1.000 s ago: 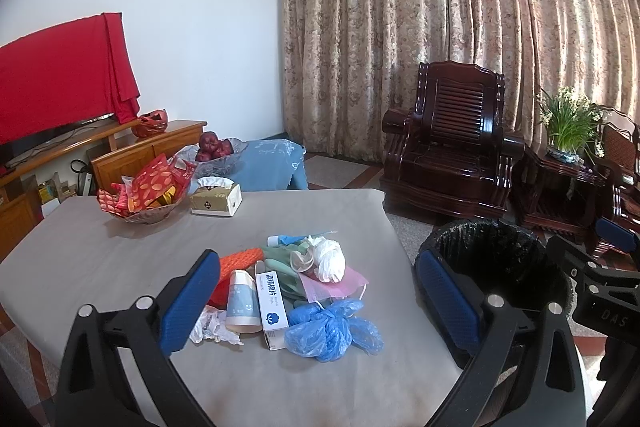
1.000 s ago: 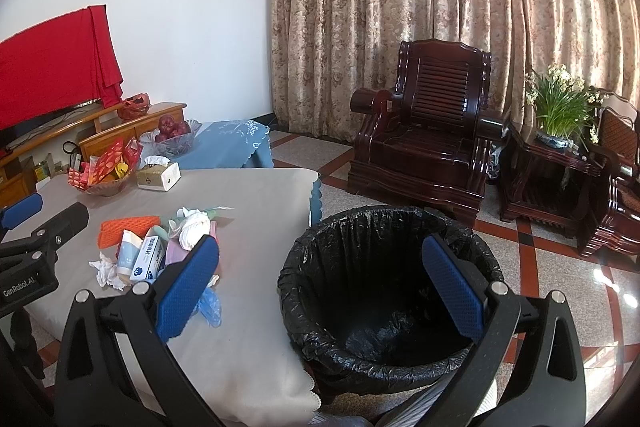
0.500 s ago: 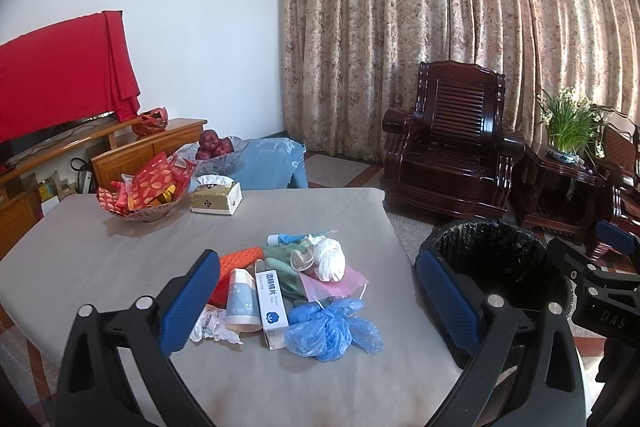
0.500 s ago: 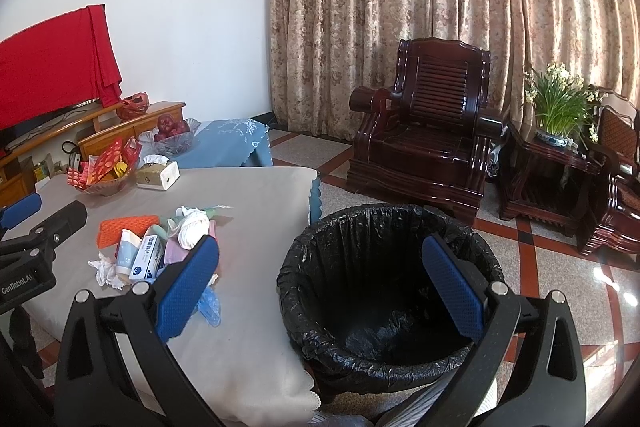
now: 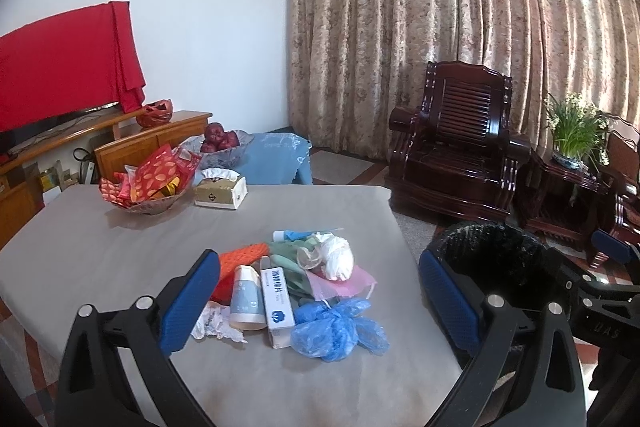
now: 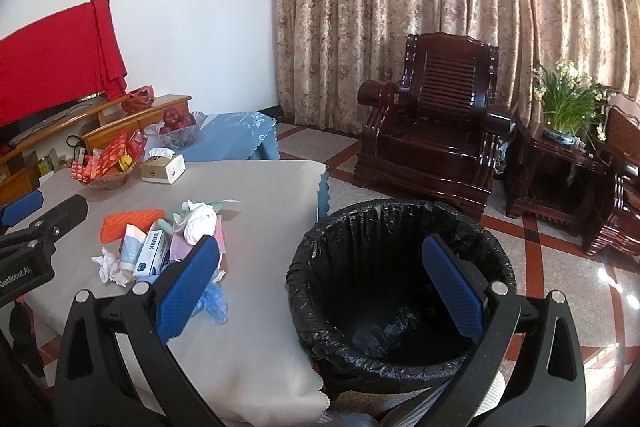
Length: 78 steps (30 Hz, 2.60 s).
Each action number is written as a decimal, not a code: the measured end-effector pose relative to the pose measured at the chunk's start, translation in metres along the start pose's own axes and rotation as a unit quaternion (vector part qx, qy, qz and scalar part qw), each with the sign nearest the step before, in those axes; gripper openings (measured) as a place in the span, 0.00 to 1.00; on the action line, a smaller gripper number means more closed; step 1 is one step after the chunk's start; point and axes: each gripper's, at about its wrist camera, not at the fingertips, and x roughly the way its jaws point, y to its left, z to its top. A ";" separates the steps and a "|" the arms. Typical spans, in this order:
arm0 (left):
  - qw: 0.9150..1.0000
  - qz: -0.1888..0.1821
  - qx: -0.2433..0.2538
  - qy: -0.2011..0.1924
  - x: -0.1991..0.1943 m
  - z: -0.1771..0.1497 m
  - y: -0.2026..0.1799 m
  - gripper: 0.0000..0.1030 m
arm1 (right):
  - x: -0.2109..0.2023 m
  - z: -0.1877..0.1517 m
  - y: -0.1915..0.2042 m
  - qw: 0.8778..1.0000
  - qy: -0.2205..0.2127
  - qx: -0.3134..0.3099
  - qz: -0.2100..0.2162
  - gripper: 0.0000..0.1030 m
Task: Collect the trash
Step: 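Grasp the white tissue with the left tool while the right tool grasps the blue bag, then carry tissue and blue bag to the bin and open both tools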
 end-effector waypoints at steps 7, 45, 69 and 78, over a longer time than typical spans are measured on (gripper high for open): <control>0.997 0.074 -0.017 0.007 0.030 -0.001 0.059 0.94 | 0.036 0.003 0.035 0.998 0.007 -0.026 0.050 0.95; 0.985 0.082 -0.022 0.147 0.126 -0.102 0.132 0.85 | 0.145 -0.079 0.138 0.953 0.168 -0.115 0.224 0.09; 0.985 0.032 -0.084 0.148 0.139 -0.096 0.156 0.08 | 0.131 -0.058 0.109 0.967 0.137 -0.092 0.196 0.09; 0.992 0.002 -0.060 0.110 0.082 -0.058 0.131 0.08 | 0.093 -0.031 0.087 0.974 0.093 -0.075 0.194 0.09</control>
